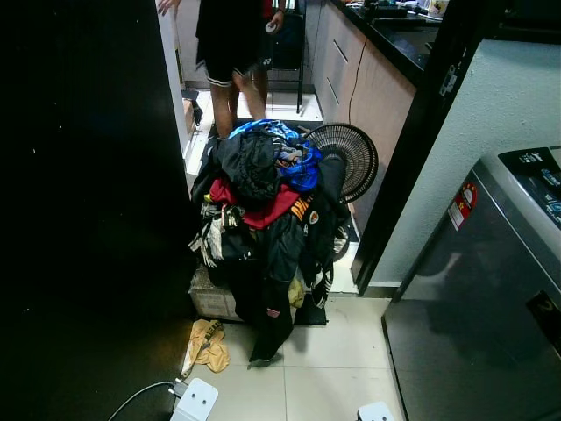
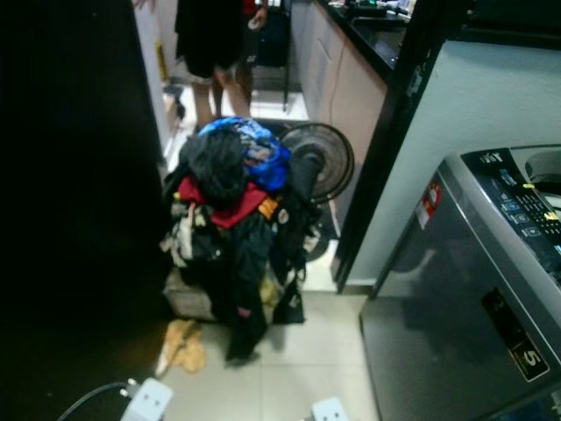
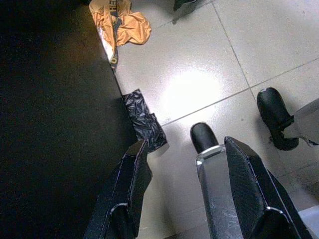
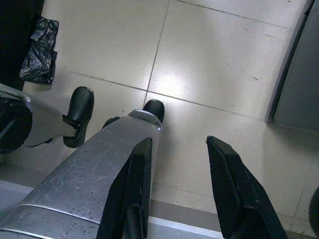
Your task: Clothes washing
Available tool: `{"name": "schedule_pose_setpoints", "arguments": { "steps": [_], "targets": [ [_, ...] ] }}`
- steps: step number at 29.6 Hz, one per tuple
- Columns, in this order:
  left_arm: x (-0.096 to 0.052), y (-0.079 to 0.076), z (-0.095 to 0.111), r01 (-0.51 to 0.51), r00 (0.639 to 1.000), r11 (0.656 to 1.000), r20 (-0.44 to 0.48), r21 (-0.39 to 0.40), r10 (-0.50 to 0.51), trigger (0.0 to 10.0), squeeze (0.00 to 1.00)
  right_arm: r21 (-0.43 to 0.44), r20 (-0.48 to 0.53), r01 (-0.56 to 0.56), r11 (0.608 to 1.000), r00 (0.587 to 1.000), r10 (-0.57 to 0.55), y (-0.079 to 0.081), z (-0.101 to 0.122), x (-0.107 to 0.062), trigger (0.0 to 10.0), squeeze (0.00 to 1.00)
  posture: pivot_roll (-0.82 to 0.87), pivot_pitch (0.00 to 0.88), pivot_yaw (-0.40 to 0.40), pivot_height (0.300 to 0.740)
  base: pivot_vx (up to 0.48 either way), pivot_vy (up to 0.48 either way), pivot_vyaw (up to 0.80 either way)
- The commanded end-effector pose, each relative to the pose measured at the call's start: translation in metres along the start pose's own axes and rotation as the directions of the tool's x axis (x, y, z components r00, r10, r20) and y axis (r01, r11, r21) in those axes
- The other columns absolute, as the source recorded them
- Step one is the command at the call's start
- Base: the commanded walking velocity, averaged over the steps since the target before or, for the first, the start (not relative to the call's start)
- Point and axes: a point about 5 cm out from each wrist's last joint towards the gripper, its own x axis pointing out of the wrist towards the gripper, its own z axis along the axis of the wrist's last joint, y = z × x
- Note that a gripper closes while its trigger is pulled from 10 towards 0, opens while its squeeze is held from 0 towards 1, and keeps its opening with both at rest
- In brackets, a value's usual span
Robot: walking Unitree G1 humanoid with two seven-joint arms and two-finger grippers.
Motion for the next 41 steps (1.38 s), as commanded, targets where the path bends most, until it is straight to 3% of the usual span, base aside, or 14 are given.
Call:
{"name": "schedule_pose_setpoints", "arguments": {
  "steps": [1,29,35,37,41],
  "targets": [
    [-0.002,-0.001,-0.008,0.004,1.000,1.000,-0.027,0.004,-0.004,10.0,0.00,0.005,-0.032,-0.003,1.000,0.999,0.004,0.002,-0.009,-0.002,10.0,0.00,-0.08,0.049,0.008,0.740,0.000,0.000,0.00],
    [-0.002,-0.001,-0.008,0.009,1.000,1.000,-0.028,0.015,-0.009,10.0,0.00,0.017,-0.039,0.001,1.000,0.999,-0.001,0.003,-0.013,-0.003,10.0,0.00,-0.09,0.051,0.016,0.740,0.000,0.000,0.00],
    [-0.002,0.001,-0.008,-0.017,1.000,1.000,-0.012,-0.003,0.017,10.0,0.00,-0.036,0.012,-0.016,0.999,1.000,0.016,0.005,-0.004,-0.001,10.0,0.00,-0.08,0.051,0.014,0.740,0.000,0.000,0.00],
    [-0.002,0.006,-0.003,-0.040,0.999,0.999,0.018,-0.032,0.041,10.0,0.00,-0.042,0.045,-0.019,0.999,0.999,0.021,0.005,0.002,0.000,10.0,0.00,-0.08,0.054,0.012,0.740,0.000,0.000,0.00],
    [-0.003,0.027,0.030,-0.100,0.971,0.994,0.215,-0.049,0.108,10.0,0.00,0.092,0.214,0.005,0.996,0.977,-0.024,-0.008,0.035,0.002,10.0,0.00,-0.06,0.058,0.001,0.740,0.000,0.000,0.00]
  ]
}}
